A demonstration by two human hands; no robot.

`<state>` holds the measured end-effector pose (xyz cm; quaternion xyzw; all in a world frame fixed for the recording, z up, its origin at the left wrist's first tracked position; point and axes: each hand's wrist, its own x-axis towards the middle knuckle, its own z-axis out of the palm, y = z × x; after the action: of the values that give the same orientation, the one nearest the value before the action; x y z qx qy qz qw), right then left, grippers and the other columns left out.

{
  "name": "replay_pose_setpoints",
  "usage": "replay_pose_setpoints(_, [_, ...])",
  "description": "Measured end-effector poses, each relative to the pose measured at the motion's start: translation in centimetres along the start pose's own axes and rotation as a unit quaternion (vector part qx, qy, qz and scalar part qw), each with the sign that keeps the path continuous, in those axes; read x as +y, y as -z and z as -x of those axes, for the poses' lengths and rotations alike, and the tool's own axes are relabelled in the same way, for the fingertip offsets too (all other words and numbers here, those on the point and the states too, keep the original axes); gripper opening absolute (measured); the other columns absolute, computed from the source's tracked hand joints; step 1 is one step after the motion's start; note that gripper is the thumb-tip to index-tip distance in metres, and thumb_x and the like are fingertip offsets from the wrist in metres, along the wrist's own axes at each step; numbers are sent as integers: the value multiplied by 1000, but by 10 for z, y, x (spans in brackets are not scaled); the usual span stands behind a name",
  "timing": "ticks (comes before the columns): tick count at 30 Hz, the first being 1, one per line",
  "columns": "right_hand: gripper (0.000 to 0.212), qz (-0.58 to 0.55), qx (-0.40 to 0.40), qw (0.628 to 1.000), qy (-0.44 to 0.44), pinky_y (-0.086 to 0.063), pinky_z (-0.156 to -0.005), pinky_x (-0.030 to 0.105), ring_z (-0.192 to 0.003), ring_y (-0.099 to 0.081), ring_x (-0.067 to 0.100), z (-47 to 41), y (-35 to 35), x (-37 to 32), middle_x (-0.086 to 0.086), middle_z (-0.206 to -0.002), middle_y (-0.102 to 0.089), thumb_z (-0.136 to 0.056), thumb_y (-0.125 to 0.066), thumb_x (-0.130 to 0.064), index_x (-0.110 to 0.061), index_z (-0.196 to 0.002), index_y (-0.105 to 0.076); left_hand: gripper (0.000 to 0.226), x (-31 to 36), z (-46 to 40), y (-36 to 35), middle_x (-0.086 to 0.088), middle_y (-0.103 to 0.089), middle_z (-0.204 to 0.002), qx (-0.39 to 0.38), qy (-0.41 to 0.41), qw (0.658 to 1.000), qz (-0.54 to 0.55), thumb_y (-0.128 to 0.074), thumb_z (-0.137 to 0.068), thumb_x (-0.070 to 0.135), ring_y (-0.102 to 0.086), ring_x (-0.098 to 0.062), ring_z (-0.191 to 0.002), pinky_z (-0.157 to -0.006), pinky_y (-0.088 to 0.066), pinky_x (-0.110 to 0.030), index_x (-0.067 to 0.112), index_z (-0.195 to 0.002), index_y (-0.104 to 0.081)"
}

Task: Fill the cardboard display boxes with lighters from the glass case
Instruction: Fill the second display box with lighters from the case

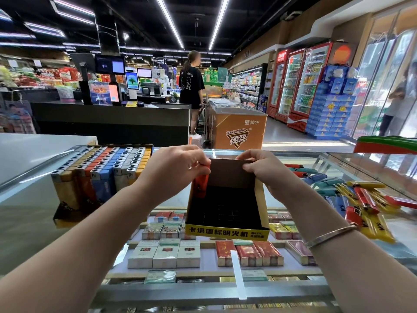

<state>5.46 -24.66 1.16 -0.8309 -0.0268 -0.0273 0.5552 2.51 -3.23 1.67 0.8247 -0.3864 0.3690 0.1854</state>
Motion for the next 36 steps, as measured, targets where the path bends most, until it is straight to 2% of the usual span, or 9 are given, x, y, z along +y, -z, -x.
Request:
replay_pose_setpoints(5, [30,4,-7,1000,4,-40,-63,22,-87,-50,12,0,0,-1,3,-92,-57,-93,-44,3,-21,-84,-59,11,-6,-2,3,1,-71,-84,-21,40,999,-3,-76,-75,19,-66,-16,-70,-65,-56,-37,13,-83,-72])
replay_pose_setpoints(10, [31,8,-10,1000,9,-41,-66,24,-89,-50,14,0,0,0,4,-93,-57,-93,-43,4,-21,-84,-59,12,-9,-4,6,5,-69,-83,-69,56,996,22,-74,-75,13,-64,-9,-72,-70,-57,-33,16,-87,-71])
replay_pose_setpoints(15, [31,18,-12,1000,14,-41,-63,22,-85,-50,11,0,0,-1,2,-90,-56,-93,-43,3,-21,-83,-58,9,-5,-3,3,2,-69,-87,-56,19,998,-22,-73,-78,10,-66,-17,-72,-64,-54,-31,11,-86,-70])
replay_pose_setpoints(18, [30,13,-15,1000,16,-42,-64,23,-87,-52,14,1,0,0,3,-90,-57,-93,-43,3,-21,-83,-58,9,-7,-4,2,3,-69,-86,-51,50,997,-14,-73,-77,11,-63,-13,-73,-66,-50,-25,13,-86,-70])
replay_pose_setpoints(22, [31,1,-25,999,24,-42,-59,19,-82,-54,14,1,0,1,2,-86,-59,-93,-43,4,-21,-83,-59,10,-12,-3,4,5,-66,-82,-47,110,993,1,-72,-78,12,-62,-9,-74,-70,-53,-29,16,-86,-69])
replay_pose_setpoints(26, [31,4,-31,999,26,-42,-57,17,-80,-55,12,0,0,1,2,-87,-59,-93,-43,5,-21,-83,-58,11,-5,-2,1,6,-66,-81,-50,66,996,15,-73,-76,8,-63,-11,-72,-69,-54,-27,13,-85,-70])
replay_pose_setpoints(28, [31,10,-29,999,30,-42,-55,15,-78,-55,12,0,0,2,2,-87,-59,-93,-43,5,-21,-83,-58,10,-4,0,-1,3,-67,-83,-42,54,998,12,-74,-76,7,-64,-14,-72,-68,-55,-31,11,-84,-70])
replay_pose_setpoints(32, [32,25,-22,999,39,-41,-47,12,-75,-54,11,1,1,2,2,-86,-58,-93,-43,5,-22,-82,-58,9,-12,1,-1,1,-69,-83,-30,85,996,21,-73,-76,8,-65,-16,-74,-70,-55,-39,10,-84,-70])
replay_pose_setpoints(36, [35,27,-27,998,45,-41,-50,13,-76,-54,12,1,2,2,2,-88,-57,-92,-43,6,-23,-81,-58,9,-15,1,-4,2,-70,-85,-56,101,993,5,-71,-78,9,-64,-15,-78,-71,-53,-35,15,-84,-70])
